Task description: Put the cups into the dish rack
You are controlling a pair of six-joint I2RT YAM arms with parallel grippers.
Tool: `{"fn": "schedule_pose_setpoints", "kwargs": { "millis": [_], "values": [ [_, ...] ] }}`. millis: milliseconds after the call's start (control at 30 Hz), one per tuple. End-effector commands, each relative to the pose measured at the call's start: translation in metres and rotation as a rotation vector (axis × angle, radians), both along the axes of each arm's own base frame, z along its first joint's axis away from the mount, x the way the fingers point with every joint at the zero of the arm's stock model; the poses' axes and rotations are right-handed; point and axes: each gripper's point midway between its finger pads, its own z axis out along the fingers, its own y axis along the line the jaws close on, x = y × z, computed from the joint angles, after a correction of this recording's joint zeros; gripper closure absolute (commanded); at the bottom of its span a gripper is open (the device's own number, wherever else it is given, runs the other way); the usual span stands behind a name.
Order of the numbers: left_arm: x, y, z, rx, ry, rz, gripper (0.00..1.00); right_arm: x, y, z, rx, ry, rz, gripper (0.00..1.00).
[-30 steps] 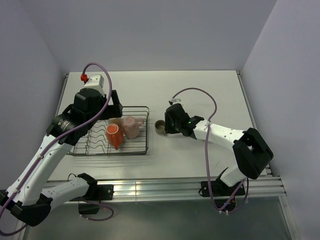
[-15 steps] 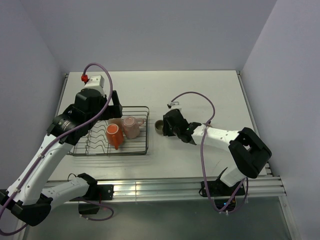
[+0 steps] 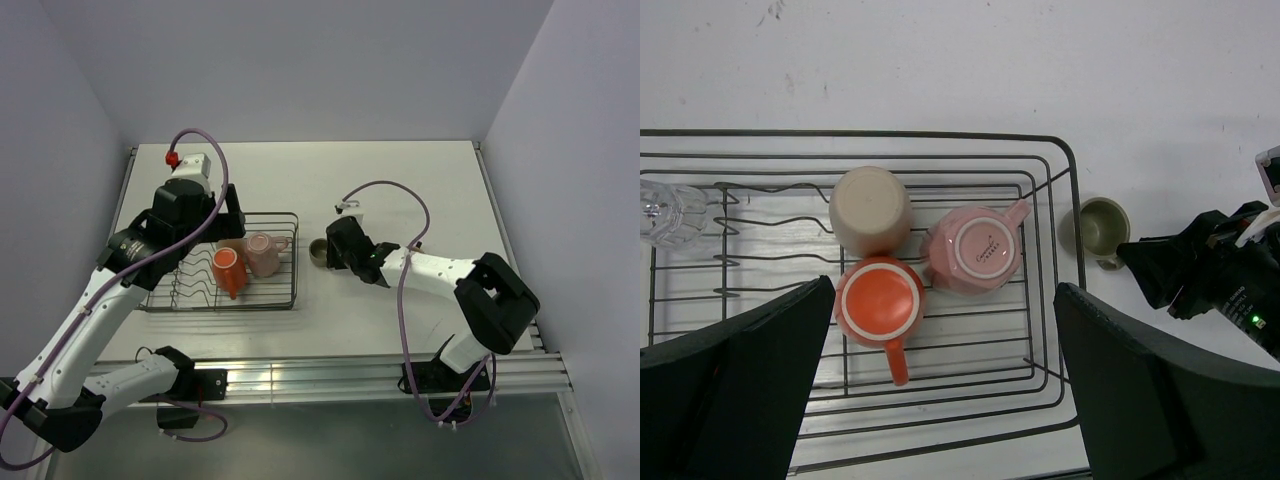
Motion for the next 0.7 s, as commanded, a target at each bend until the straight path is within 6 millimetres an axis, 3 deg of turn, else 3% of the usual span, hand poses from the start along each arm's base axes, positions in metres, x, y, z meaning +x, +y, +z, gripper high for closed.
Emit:
{"fn": "schedule_pose_setpoints", "kwargs": {
  "millis": [0,267,667],
  "values": [
    [-0.001,0.003,0.003,0.007,-0.021,0.005,0.01,0.011,0.005,0.016,0.013,-0.044,-0.033,0.6],
    [0.0,0.002,-0.002,0.012,-0.013,0.003,0.01,0.021,0.006,0.023,-0.009,-0.057,-0.051,0.6],
    [0.0,0.006,-0.008,0.036,-0.001,0.012,0.01,0.032,0.01,0.016,-0.034,-0.028,-0.052,0.6]
  ]
}}
